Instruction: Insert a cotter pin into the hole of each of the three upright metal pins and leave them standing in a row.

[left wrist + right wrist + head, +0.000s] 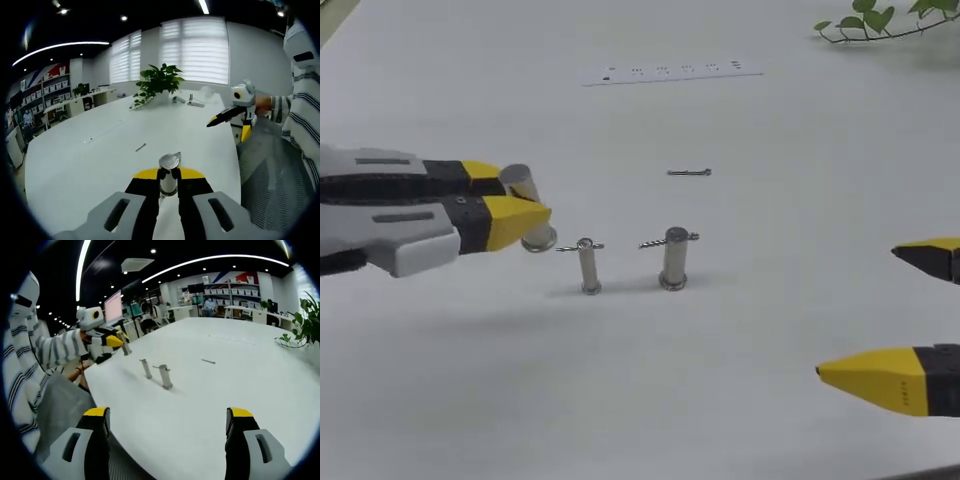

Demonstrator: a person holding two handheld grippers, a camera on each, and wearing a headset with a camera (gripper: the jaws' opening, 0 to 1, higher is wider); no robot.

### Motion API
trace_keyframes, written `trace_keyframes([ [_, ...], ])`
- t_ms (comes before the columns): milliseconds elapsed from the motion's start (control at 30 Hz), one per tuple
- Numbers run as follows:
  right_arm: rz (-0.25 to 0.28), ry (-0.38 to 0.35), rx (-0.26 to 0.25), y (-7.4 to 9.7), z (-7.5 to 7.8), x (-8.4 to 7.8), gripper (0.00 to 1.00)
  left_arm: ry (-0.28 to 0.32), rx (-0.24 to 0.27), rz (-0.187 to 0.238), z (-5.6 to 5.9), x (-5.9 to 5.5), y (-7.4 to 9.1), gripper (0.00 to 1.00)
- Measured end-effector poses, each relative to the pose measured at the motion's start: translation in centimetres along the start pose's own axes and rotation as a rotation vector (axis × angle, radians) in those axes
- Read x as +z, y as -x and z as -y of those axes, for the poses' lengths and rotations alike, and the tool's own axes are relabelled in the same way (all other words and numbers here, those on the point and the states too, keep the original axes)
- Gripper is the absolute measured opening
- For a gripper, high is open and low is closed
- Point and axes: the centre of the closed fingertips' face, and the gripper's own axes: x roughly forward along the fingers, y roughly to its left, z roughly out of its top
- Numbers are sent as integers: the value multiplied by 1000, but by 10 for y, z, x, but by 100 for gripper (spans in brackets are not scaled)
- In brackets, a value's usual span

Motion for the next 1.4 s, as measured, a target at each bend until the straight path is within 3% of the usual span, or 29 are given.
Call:
trace_keyframes([
  [133,-4,-3,3,-1,-2,-2,97,17,-41,3,18,-8,-13,11],
  [267,-4,-6,4,0,-4,-3,97,18,-60,-25,34,-22,-28,11],
  [467,-2,-1,-10,2,-3,-3,96,46,-82,-46,48,-39,-41,11],
  [733,-8,-2,-10,3,-3,-3,96,33,-75,-91,53,-55,-48,11],
  [1400,-27,-6,2,-2,-3,-4,96,12,-105,-114,59,-69,-55,11],
])
